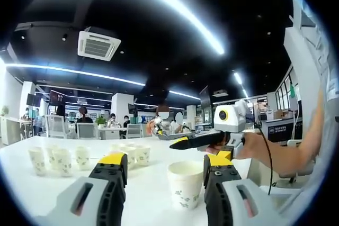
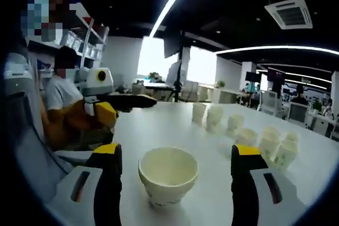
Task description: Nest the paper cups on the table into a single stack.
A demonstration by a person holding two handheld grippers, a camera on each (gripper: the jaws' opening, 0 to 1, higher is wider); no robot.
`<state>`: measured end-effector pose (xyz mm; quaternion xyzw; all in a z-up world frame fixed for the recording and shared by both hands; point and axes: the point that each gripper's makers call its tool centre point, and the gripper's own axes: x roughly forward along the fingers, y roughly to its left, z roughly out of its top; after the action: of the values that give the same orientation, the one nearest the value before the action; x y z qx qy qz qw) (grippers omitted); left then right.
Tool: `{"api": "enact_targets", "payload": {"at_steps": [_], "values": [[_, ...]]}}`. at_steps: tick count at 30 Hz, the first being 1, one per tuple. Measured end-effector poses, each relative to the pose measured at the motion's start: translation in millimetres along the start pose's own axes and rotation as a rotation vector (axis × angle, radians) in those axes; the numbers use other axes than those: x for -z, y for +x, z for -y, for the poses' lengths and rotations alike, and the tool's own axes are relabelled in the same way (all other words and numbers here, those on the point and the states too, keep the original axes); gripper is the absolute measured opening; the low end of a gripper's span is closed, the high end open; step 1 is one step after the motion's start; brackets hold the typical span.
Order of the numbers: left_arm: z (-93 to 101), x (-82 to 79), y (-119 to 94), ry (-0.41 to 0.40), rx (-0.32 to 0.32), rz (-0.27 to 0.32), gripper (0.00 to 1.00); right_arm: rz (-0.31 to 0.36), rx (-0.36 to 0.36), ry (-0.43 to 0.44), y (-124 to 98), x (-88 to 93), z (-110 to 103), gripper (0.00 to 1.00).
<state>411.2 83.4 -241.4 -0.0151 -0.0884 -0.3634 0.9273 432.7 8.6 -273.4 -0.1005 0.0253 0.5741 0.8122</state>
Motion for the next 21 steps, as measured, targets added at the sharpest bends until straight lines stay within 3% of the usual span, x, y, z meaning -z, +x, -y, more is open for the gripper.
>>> {"api": "enact_targets", "payload": {"at_steps": [8,12,17,21], "values": [[-1.0,0.8,0.1,0.001,-0.001,-0.001,0.62,0.033,0.013,0.01,-6.0,-3.1,-3.5,0.89],[-2.6,-0.5,-0.8,-0.007,-0.004,0.007,0.62,0.115,0.066,0.048,-20.6,-13.7,-6.4,0.88],[-3.6,6.5,0.9,-0.02,-0.004,-0.003,0.62,0.142,0.132,0.032,-33.2,-14.9,-14.8,0.86],[-0.3,10.3,5.0,-0.026,-0.003,-0.007,0.62,0.206,0.228,0.011,-48.5,-25.6,-18.4,0.81]]}}
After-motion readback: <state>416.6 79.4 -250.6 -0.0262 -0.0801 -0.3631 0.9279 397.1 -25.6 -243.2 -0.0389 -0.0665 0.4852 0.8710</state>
